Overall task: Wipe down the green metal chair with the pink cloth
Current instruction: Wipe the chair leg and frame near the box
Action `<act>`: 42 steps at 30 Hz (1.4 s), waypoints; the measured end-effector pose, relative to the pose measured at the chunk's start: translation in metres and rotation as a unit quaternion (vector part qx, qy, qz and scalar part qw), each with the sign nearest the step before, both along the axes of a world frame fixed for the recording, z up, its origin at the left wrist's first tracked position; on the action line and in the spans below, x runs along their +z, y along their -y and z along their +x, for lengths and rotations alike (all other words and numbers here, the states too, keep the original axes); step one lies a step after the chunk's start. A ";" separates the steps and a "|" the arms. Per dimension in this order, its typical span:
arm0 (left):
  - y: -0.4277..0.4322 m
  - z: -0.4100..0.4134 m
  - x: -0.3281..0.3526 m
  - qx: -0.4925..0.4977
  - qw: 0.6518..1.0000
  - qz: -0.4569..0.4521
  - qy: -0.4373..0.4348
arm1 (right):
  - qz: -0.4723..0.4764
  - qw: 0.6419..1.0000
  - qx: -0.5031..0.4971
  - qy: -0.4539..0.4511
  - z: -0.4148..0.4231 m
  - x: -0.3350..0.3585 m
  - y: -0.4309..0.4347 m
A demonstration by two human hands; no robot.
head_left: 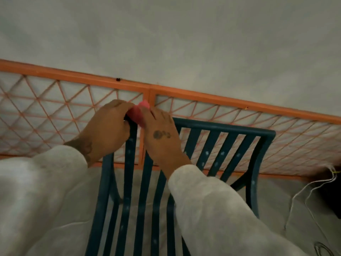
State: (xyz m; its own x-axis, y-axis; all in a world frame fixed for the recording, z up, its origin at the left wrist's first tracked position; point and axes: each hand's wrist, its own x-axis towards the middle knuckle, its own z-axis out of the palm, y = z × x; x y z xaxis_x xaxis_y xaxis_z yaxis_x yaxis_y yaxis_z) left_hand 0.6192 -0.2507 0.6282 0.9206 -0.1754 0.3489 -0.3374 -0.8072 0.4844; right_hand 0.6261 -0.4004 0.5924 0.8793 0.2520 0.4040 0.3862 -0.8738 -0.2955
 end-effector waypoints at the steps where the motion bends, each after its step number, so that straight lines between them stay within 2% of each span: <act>1: 0.007 0.001 0.000 -0.011 1.000 0.011 0.007 | -0.003 1.000 -0.010 -0.003 -0.001 0.000 0.017; 5: 0.033 0.012 -0.005 -0.043 0.995 0.088 0.019 | -0.032 0.998 -0.052 -0.005 -0.009 -0.002 0.106; 10: 0.057 0.011 0.002 0.026 0.998 0.052 0.034 | -0.004 0.987 -0.159 -0.010 -0.016 0.003 0.222; 13: 0.066 0.020 0.012 0.055 0.995 0.084 -0.021 | 0.018 0.977 -0.213 -0.020 -0.016 0.003 0.241; 16: 0.079 0.029 0.019 0.012 0.992 0.107 -0.064 | 0.022 0.963 -0.269 -0.014 -0.012 0.003 0.202; 18: 0.098 0.032 0.022 -0.027 0.991 0.100 -0.083 | -0.005 0.976 -0.217 -0.014 -0.010 0.002 0.154; 21: 0.129 0.033 0.021 -0.047 0.991 0.089 -0.086 | 0.048 0.991 -0.119 0.027 -0.011 -0.003 0.109; 25: 0.131 0.029 0.019 -0.039 0.993 0.068 -0.090 | -0.015 0.997 -0.067 0.023 -0.012 -0.008 0.153; 28: 0.130 0.028 0.019 -0.054 0.991 0.081 -0.095 | -0.016 0.993 -0.114 0.035 -0.009 -0.012 0.209; 32: 0.140 0.034 0.018 -0.057 0.985 0.128 -0.097 | 0.043 0.969 -0.238 0.046 -0.011 -0.010 0.265; 35: 0.164 0.030 0.013 -0.116 0.985 0.094 -0.082 | 0.123 0.948 -0.295 0.013 -0.002 0.000 0.280; 37: 0.190 0.029 0.011 -0.145 0.983 0.073 -0.081 | 0.203 0.921 -0.331 -0.026 0.002 0.009 0.286; 40: 0.228 0.028 0.009 -0.173 0.979 0.072 -0.077 | 0.353 0.874 -0.322 -0.090 -0.001 0.018 0.294; 42: 0.254 0.026 0.005 -0.185 0.976 0.088 -0.066 | 0.406 0.855 -0.303 -0.108 -0.006 0.017 0.301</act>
